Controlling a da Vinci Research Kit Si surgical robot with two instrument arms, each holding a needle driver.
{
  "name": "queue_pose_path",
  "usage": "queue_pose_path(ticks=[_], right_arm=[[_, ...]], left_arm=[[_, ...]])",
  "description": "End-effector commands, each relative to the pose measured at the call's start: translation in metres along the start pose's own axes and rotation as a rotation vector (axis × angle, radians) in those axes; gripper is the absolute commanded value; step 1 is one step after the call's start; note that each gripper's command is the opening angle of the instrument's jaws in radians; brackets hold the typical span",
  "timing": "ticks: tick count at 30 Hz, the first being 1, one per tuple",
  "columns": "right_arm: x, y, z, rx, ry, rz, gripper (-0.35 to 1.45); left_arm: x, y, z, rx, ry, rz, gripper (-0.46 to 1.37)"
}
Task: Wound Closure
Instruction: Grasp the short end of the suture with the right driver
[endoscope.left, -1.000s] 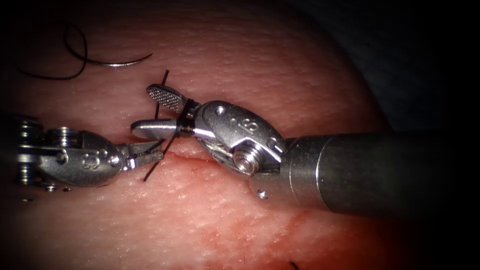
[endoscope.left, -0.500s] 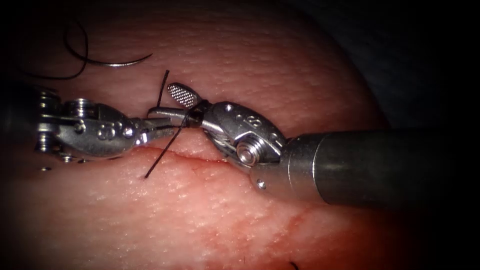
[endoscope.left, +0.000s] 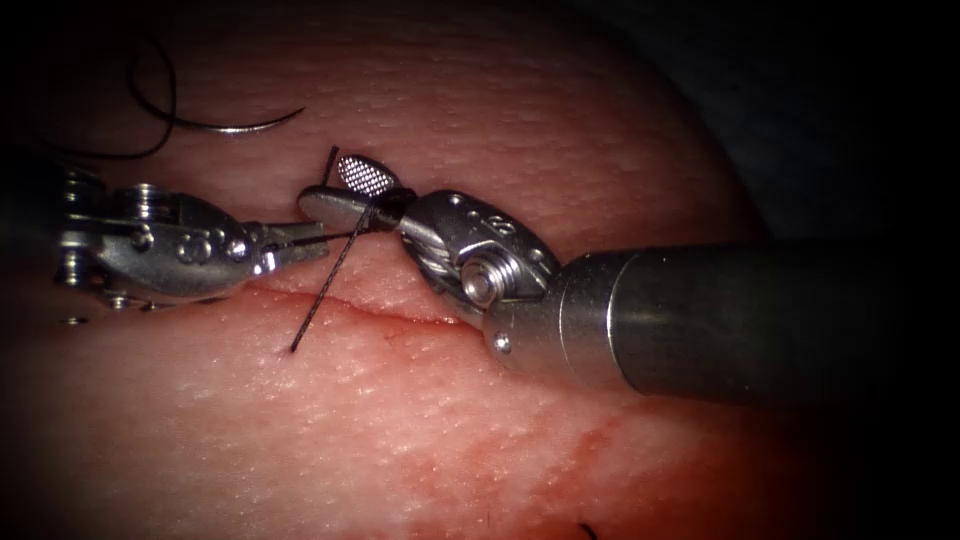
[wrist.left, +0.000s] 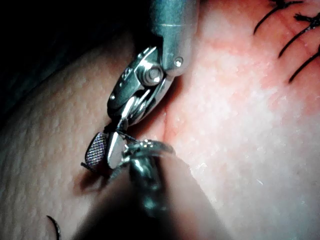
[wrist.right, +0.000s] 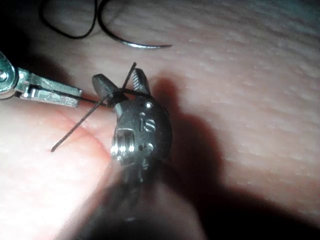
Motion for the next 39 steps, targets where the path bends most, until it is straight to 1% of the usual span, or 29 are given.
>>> queue_pose_path(ticks=[1, 8, 10, 14, 18, 19, 21, 22, 24, 25, 27, 28, 29, 34, 36, 39], right_arm=[[-0.0001, 0.0002, 0.0001, -0.008, -0.003, 0.006, 0.67], [-0.0011, 0.0008, 0.0016, -0.018, -0.02, 0.033, 0.67], [-0.0014, 0.0008, 0.0023, -0.022, -0.025, 0.042, 0.67], [-0.0015, 0.0008, 0.0028, -0.025, -0.025, 0.047, 0.67], [-0.0013, 0.0005, 0.0028, -0.026, -0.026, 0.05, 0.57], [-0.0013, 0.0004, 0.0028, -0.027, -0.026, 0.051, 0.53], [-0.0013, 0.0002, 0.0028, -0.027, -0.026, 0.052, 0.38], [-0.0013, 0.0001, 0.0027, -0.025, -0.028, 0.053, 0.23], [-0.0013, -0.0002, 0.0026, 0.002, -0.044, 0.054, -0.35], [-0.0014, -0.0003, 0.0026, 0.032, -0.062, 0.078, -0.35], [-0.0017, -0.0006, 0.0024, 0.026, -0.072, 0.082, -0.35], [-0.0021, -0.0009, 0.0024, 0.025, -0.087, 0.032, -0.35], [-0.0022, -0.001, 0.0024, 0.032, -0.1, 0.025, -0.35], [-0.002, -0.0015, 0.0026, 0.046, -0.114, 0.017, -0.35], [-0.0018, -0.0015, 0.0025, 0.051, -0.104, 0.02, -0.35], [-0.0013, -0.0019, 0.0023, 0.07, -0.07, 0.006, -0.35]], left_arm=[[-0.0001, 0.0, 0.0001, -0.007, -0.001, -0.004, -0.35], [-0.0007, 0.0002, 0.0005, -0.007, -0.003, -0.001, -0.35], [-0.0008, 0.0002, 0.0005, -0.004, -0.007, -0.001, -0.35], [-0.0008, 0.0003, 0.0005, -0.004, -0.007, -0.001, -0.35], [-0.0008, 0.0003, 0.0005, -0.004, -0.007, -0.001, -0.35], [-0.0008, 0.0003, 0.0005, -0.004, -0.007, -0.001, -0.35], [-0.0008, 0.0003, 0.0005, -0.004, -0.007, -0.001, -0.35], [-0.0008, 0.0003, 0.0005, -0.004, -0.007, -0.001, -0.35], [-0.0008, 0.0003, 0.0005, -0.004, -0.007, -0.001, -0.35], [-0.0008, 0.0003, 0.0005, -0.004, -0.007, -0.001, -0.35], [-0.0009, 0.0003, 0.0005, -0.004, -0.006, -0.001, -0.35], [-0.0009, 0.0003, 0.0005, -0.003, -0.006, -0.001, -0.35], [-0.0009, 0.0004, 0.0005, -0.003, -0.007, -0.001, -0.35], [-0.0011, 0.0004, 0.0004, -0.003, -0.006, -0.001, -0.35], [-0.0012, 0.0004, 0.0004, -0.003, -0.006, 0.0, -0.35], [-0.0017, 0.0002, 0.0003, -0.008, -0.011, -0.008, -0.35]])
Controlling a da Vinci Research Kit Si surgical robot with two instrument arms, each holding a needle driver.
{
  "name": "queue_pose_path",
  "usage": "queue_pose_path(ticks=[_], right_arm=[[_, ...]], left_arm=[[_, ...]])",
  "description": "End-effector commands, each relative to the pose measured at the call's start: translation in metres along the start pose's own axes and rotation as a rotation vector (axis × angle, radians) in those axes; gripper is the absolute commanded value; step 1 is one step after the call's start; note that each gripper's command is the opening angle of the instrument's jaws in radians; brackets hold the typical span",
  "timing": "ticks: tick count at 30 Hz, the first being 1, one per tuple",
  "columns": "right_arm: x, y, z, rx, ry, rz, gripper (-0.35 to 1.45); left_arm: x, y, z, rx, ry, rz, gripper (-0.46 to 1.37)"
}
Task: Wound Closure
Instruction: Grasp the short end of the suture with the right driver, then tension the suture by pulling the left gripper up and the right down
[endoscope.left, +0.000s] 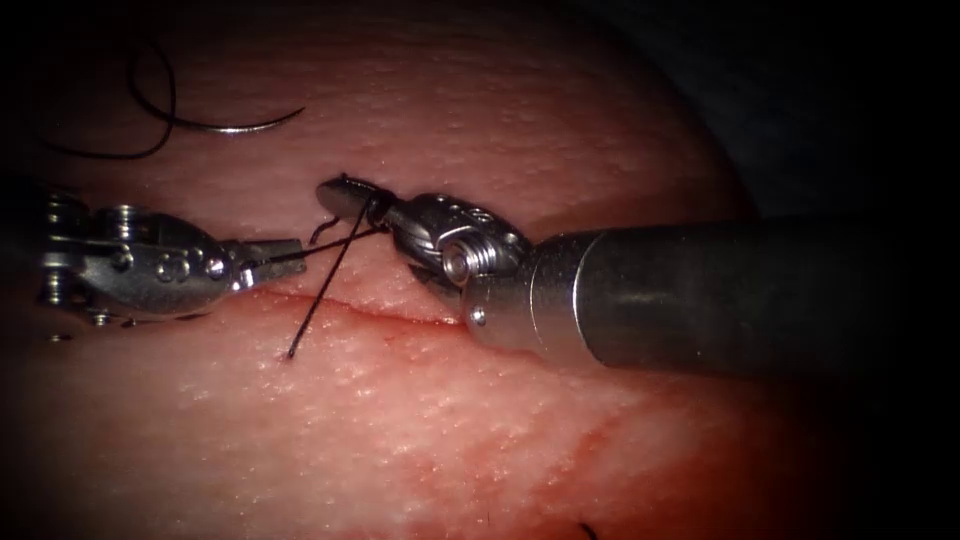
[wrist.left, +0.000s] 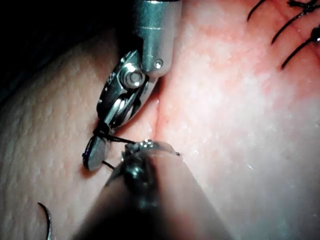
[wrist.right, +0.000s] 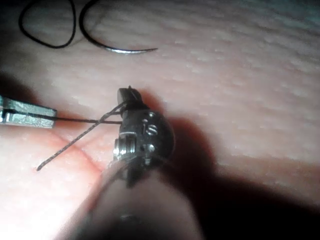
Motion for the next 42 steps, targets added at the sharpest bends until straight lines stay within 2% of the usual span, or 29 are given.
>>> queue_pose_path(ticks=[1, 7, 15, 26, 35, 42], right_arm=[[-0.0001, -0.0001, -0.0001, 0.002, 0.006, -0.007, -0.35], [0.0007, -0.002, -0.001, 0.021, 0.03, -0.065, -0.35], [0.0007, -0.0038, -0.0021, 0.041, 0.041, -0.114, -0.35], [-0.0011, -0.0041, -0.0039, 0.037, 0.045, -0.143, -0.35], [-0.0025, -0.0065, -0.0057, 0.048, 0.038, -0.152, -0.35], [-0.0035, -0.0075, -0.0073, 0.039, 0.041, -0.165, -0.35]], left_arm=[[0.0, -0.0001, 0.0, -0.008, 0.0, -0.001, -0.35], [-0.0005, -0.0006, -0.0001, -0.011, -0.001, -0.007, -0.35], [-0.0004, -0.0016, 0.0004, -0.011, -0.001, -0.015, -0.35], [-0.0003, -0.0031, 0.0008, -0.009, -0.011, -0.026, -0.35], [-0.0011, -0.0056, 0.0008, 0.003, -0.026, -0.034, -0.35], [0.0, -0.008, 0.0011, 0.009, -0.041, -0.032, -0.35]])
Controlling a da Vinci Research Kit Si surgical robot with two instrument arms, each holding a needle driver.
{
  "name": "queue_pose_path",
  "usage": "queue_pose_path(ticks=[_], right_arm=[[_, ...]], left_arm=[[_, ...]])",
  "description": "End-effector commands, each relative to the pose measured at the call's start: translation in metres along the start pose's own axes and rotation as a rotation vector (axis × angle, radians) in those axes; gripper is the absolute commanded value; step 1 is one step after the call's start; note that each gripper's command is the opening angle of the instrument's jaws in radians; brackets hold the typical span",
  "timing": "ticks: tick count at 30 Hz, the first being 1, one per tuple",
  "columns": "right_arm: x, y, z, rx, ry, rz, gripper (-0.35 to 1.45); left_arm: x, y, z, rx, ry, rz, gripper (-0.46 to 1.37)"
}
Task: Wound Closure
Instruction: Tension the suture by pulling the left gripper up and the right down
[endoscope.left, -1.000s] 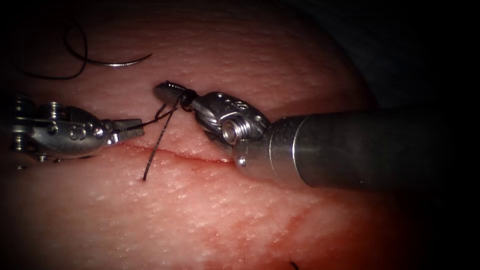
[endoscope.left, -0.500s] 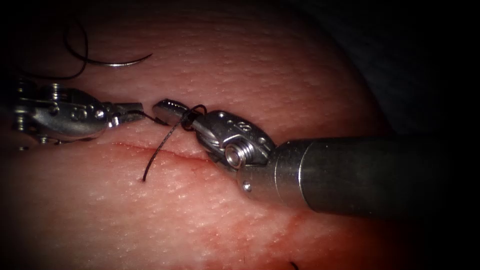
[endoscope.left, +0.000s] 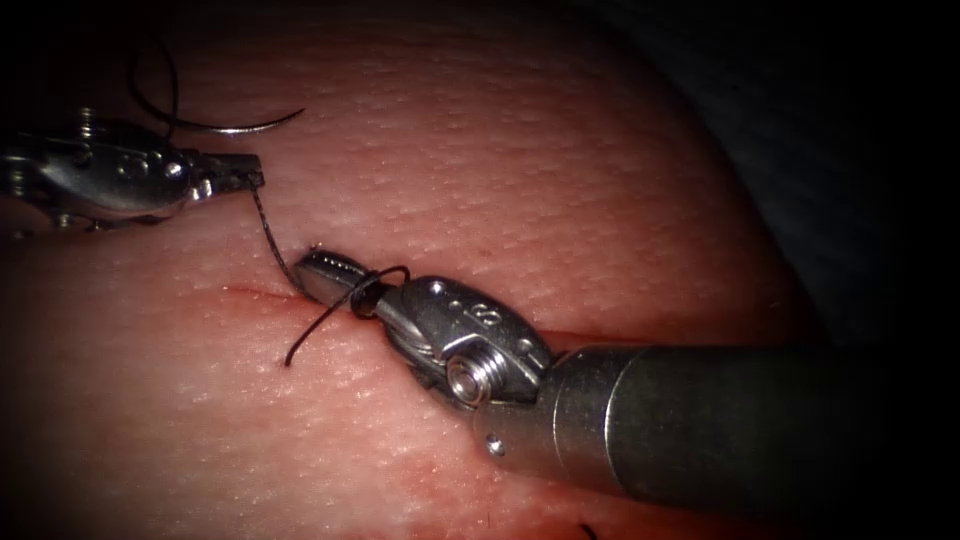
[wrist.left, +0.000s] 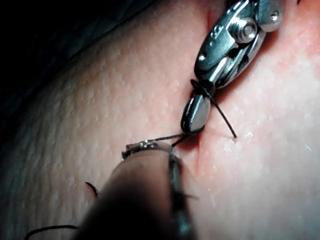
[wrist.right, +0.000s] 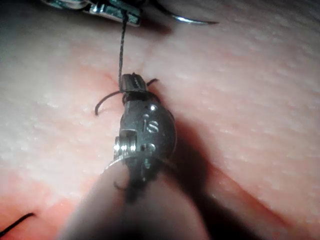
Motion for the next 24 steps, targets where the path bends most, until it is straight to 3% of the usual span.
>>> queue_pose_path(ticks=[1, 13, 24], right_arm=[[-0.0001, -0.0002, -0.0003, -0.005, 0.0, -0.006, -0.35], [-0.0015, -0.0036, -0.0027, -0.013, 0.004, -0.023, -0.35], [-0.002, -0.0047, -0.0034, -0.018, 0.0, -0.048, -0.35]], left_arm=[[0.0004, -0.0005, 0.0001, -0.009, -0.006, 0.001, -0.35], [0.0029, -0.0039, 0.0011, 0.015, -0.001, -0.001, -0.35], [0.0047, -0.0071, 0.0005, 0.059, 0.027, 0.003, -0.35]])
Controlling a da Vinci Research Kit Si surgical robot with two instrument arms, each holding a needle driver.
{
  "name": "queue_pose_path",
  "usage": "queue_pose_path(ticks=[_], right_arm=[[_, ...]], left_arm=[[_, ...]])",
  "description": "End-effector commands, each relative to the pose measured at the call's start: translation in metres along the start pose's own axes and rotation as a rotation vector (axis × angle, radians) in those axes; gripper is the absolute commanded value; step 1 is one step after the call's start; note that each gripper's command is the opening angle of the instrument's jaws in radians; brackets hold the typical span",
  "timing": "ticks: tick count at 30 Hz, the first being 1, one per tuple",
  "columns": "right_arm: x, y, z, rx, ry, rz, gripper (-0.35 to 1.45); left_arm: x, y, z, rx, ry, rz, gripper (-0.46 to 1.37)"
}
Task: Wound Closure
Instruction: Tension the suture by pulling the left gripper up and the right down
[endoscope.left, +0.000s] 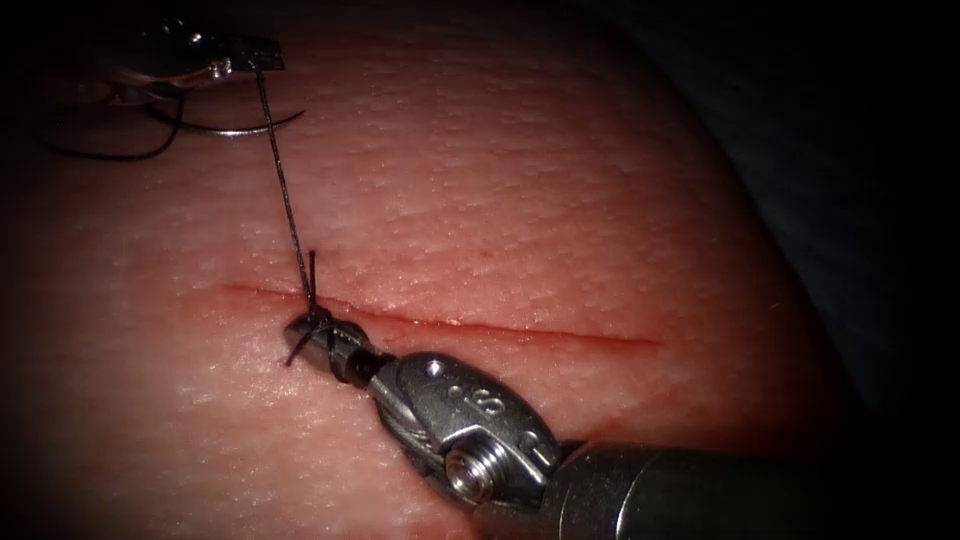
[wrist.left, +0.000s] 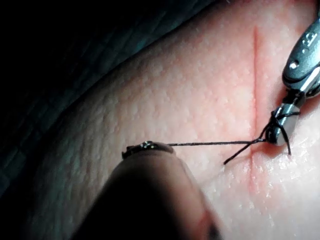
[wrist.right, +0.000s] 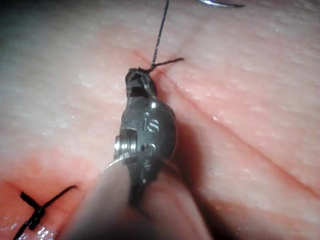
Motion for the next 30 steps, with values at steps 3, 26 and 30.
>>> queue_pose_path(ticks=[3, 26, 30], right_arm=[[-0.0002, -0.0005, -0.0002, -0.007, -0.006, -0.005, -0.35], [-0.001, -0.0041, -0.0024, -0.014, -0.008, -0.02, -0.35], [-0.001, -0.0041, -0.0024, -0.014, -0.008, -0.027, -0.35]], left_arm=[[0.0011, -0.0017, 0.0003, 0.021, 0.019, 0.0, -0.35], [0.0039, -0.0051, 0.0034, 0.097, 0.009, -0.002, -0.35], [0.0042, -0.0053, 0.0036, 0.102, 0.007, -0.003, -0.35]])
